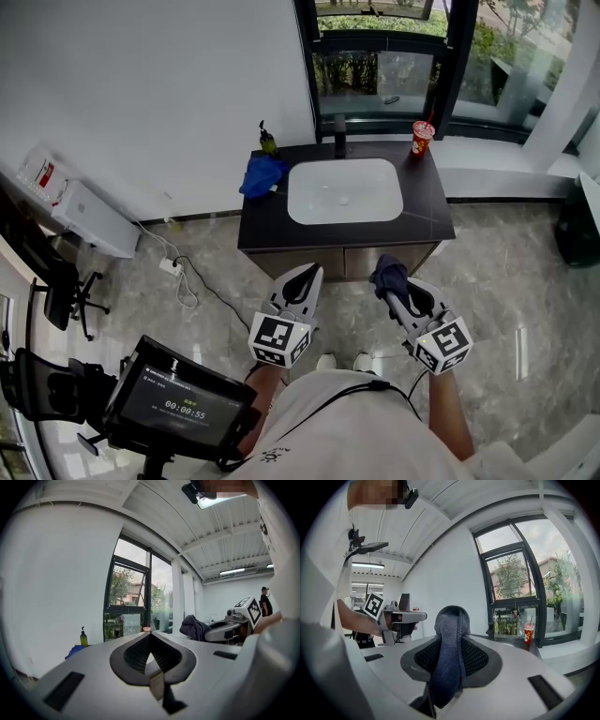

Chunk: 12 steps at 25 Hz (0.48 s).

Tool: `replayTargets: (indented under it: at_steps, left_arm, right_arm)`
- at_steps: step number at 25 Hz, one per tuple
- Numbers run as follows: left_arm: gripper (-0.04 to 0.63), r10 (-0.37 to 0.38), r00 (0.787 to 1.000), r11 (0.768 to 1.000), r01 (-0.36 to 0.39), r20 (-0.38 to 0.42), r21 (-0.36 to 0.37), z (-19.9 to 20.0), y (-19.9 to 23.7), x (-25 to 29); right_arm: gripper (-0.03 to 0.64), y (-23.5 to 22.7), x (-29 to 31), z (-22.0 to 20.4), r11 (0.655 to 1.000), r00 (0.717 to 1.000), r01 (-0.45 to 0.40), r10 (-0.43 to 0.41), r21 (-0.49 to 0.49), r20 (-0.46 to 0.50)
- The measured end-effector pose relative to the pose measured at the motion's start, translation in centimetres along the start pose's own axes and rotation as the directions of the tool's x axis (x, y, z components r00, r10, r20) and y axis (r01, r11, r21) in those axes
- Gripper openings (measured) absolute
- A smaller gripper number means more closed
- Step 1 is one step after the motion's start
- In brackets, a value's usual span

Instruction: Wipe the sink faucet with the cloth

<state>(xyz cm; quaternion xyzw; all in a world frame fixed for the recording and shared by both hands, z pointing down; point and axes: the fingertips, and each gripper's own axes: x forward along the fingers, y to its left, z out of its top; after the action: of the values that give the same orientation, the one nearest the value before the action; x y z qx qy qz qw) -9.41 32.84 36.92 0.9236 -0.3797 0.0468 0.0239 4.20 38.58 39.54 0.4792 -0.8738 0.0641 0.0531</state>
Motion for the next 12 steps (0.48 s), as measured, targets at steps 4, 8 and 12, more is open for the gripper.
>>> replayTargets:
  at_steps: [4,8,12]
  left_arm:
    - [-0.006,-0.003,1.0,1.0,0.003,0.0,0.001,0.1,-0.1,0.2]
    - [-0.006,-0.006,1.0,1.0,0.006,-0.002,-0.003,0.1,0.4,0.3]
    - [-0.006,-0.009,1.0,1.0,0.009,-0.005,-0.007,0.4,1.0,0.7]
  right_arm:
    - [0.12,0.0,0.1,0.3,1.0,1.0,-0.009,0.009,-0.005,-0.001]
    - [0.12,0.2,0.7,0.2,1.0,1.0,-0.011,0.011,-0.004,-0.006]
    - [0.12,0.0,1.4,0.5,1.0,1.0,-0.012,0.011,-0.002,-0.012]
